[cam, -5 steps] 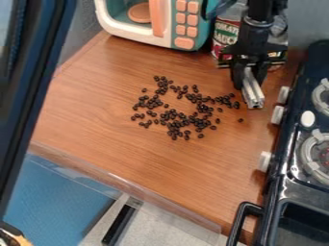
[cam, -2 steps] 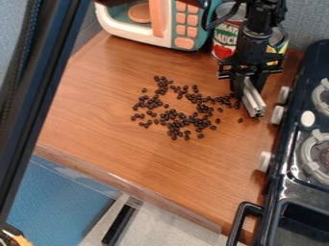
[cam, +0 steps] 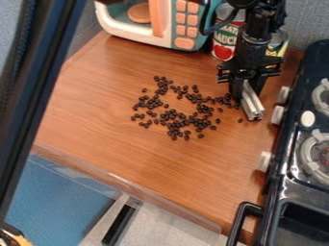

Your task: Sweep into pile

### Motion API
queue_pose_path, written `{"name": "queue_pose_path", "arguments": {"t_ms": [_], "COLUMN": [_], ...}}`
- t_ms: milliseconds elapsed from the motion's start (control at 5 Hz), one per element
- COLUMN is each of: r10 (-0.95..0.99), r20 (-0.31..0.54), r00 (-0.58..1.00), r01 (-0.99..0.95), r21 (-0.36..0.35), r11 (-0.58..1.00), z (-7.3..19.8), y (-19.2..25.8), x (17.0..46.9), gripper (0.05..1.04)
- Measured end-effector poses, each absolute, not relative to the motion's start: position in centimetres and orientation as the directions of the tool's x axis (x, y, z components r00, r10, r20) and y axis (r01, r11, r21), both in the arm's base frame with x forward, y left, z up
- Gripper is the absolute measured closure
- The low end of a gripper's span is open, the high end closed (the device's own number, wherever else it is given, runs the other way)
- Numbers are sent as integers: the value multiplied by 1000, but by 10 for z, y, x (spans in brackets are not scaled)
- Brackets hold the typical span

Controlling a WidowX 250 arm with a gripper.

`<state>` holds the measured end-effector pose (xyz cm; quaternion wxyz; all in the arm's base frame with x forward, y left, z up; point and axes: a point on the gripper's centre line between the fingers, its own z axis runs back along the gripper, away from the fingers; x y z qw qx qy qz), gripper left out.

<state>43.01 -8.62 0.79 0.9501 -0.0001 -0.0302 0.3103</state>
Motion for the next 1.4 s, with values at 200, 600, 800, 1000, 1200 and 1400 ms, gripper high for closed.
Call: {"name": "queue_pose_path", "arguments": {"t_ms": [200, 600, 800, 1000, 1200, 1400], "r10": [597, 612, 615, 619, 623, 635], "r20": [67, 52, 45, 43, 43, 53], "r00": [800, 789, 787, 784, 781, 771], "r01": [-597, -612, -616, -619, -623, -635], "r21": [-17, -6, -5, -12, -21, -27], "r11": [802, 791, 788, 785, 782, 772], "z": [7, 8, 7, 6, 5, 6], "y": [-80, -57, -39, -28, -14, -3], "x": [422, 409, 404, 402, 398, 393], "gripper": [693, 693, 693, 693, 693, 693]}}
